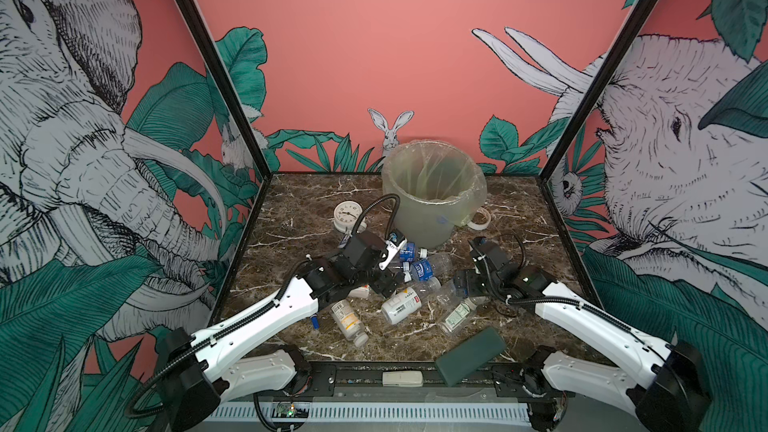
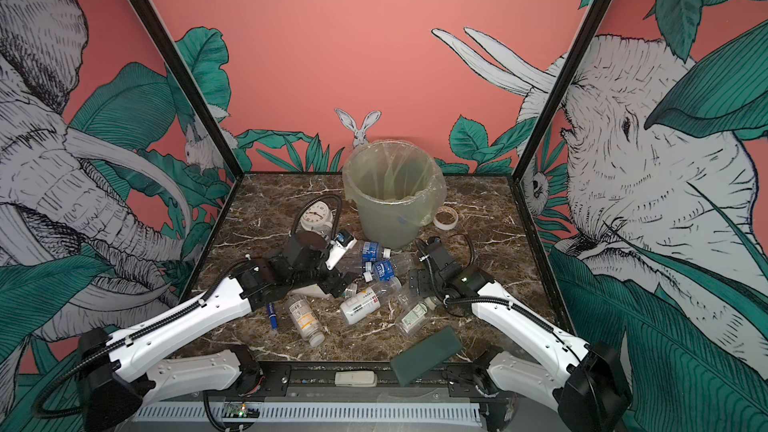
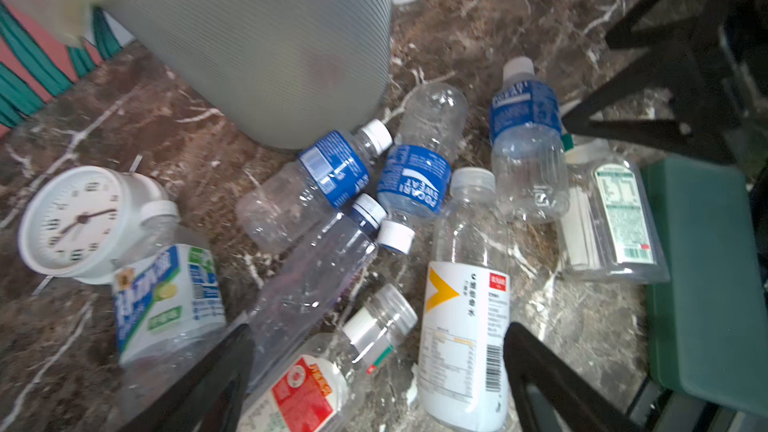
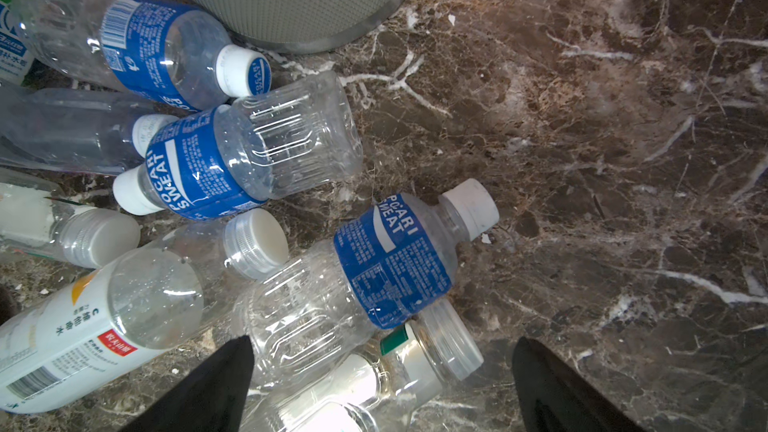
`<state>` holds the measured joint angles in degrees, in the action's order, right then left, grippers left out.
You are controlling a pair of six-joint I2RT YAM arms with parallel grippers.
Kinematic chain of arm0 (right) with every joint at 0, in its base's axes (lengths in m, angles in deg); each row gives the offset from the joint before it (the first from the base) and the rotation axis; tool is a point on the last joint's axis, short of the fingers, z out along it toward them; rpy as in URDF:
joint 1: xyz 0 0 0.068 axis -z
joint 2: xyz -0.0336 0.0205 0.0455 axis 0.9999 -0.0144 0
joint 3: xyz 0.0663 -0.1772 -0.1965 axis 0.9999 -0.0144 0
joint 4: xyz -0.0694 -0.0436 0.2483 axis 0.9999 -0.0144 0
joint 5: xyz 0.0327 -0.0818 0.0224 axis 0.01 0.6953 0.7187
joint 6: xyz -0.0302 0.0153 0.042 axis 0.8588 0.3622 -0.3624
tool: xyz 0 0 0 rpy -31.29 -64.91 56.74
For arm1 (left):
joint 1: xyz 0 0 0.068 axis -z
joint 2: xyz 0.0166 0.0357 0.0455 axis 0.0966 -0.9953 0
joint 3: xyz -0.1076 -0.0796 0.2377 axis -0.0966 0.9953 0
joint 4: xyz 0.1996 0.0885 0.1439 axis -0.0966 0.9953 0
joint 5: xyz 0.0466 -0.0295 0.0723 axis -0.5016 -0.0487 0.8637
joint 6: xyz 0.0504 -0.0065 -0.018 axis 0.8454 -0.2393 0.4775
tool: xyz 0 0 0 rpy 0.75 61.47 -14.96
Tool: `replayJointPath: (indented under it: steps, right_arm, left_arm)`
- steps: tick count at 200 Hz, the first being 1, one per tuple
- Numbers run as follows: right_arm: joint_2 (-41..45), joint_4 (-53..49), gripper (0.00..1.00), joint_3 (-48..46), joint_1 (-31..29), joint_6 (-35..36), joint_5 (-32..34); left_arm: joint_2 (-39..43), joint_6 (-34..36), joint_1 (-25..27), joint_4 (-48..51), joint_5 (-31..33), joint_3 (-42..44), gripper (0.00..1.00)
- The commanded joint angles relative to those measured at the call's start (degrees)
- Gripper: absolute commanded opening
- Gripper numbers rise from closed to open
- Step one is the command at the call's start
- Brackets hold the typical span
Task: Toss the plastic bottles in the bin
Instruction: 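Lower the left gripper to the vitamin water bottle while the right gripper hovers, then grasp the white-labelled vitamin water bottle with the left gripper and lift it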
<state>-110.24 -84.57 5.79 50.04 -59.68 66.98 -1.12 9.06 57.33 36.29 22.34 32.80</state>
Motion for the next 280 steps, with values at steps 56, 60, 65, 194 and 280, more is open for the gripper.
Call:
replayJointPath:
  steps: [56, 60, 65, 194, 280]
  right_arm:
    - [0.6, 2.6, 0.99, -1.5, 2.6, 1.6, -0.9]
    - [0.6, 2.6, 0.99, -1.6, 2.7, 1.5, -1.1]
    - [0.7, 2.7, 0.99, -1.8, 3.0, 1.5, -1.4]
    - [5.1, 4.0, 0.99, -6.8, 8.5, 0.5, -4.2]
    - [5.3, 4.9, 0.99, -8.4, 9.8, 0.3, -4.7]
  left_arm:
    - [-9.1, -6.0, 7.4, -2.7, -1.2, 1.0, 0.93]
    - [-9.5, -6.1, 7.5, -2.9, -1.3, 1.1, 0.93]
    - [-10.1, -6.4, 7.5, -3.2, -1.5, 1.1, 0.94]
    - [-21.9, -8.9, 8.2, -5.6, -4.4, 0.8, 0.84]
    - [-26.7, -9.9, 9.0, -5.8, -4.8, -0.5, 0.78]
